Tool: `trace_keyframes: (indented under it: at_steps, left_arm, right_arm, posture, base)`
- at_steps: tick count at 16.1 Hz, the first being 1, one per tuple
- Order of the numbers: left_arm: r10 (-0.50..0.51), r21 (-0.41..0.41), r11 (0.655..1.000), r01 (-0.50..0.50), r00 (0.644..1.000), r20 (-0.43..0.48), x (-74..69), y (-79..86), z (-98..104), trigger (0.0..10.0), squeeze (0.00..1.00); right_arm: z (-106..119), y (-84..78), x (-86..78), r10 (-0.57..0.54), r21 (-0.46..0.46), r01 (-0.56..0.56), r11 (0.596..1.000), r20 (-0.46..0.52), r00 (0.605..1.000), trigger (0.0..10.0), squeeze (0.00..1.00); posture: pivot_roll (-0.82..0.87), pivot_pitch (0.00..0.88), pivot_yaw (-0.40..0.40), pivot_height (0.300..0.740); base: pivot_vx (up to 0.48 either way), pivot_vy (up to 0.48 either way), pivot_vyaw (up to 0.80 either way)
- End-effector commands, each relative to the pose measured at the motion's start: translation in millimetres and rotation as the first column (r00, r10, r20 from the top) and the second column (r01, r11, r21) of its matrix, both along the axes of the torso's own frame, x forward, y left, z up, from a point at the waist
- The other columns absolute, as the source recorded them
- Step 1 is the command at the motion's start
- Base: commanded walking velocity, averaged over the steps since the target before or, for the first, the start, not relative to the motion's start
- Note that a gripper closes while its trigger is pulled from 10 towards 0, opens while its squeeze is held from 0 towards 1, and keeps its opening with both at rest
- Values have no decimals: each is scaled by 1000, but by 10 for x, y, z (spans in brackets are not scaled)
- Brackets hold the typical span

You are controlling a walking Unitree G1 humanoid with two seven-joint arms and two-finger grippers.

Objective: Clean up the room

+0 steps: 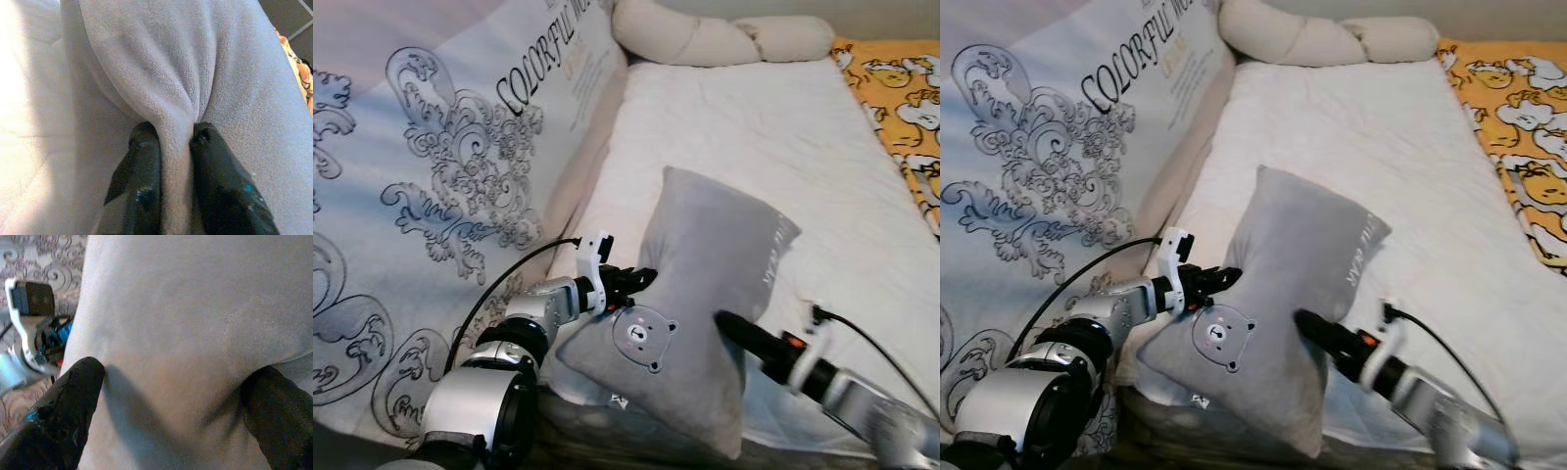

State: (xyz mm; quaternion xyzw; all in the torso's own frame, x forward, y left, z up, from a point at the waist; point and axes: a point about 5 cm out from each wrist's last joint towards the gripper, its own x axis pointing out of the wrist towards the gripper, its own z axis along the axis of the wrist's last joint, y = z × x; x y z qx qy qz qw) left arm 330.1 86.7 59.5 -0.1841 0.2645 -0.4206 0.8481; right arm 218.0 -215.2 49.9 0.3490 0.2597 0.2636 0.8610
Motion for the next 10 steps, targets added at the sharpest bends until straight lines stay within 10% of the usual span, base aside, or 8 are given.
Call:
trace_keyframes:
  at_steps: [1,10]
  left_arm:
    - [-30,24,999,29,999,17,7,-38,21,0,0]
    - [-72,133,991,28,937,343,297,-53,565,0,0]
  right_arm:
    - [138,-19,13,36,-22,-35,999,68,997,10000,0]
    - [559,100,63,238,-199,-193,961,236,942,10000,0]
  posture:
    - [-101,0,103,740]
    - [-77,0,106,740]
  base:
    - [0,0,0]
    - [0,0,0]
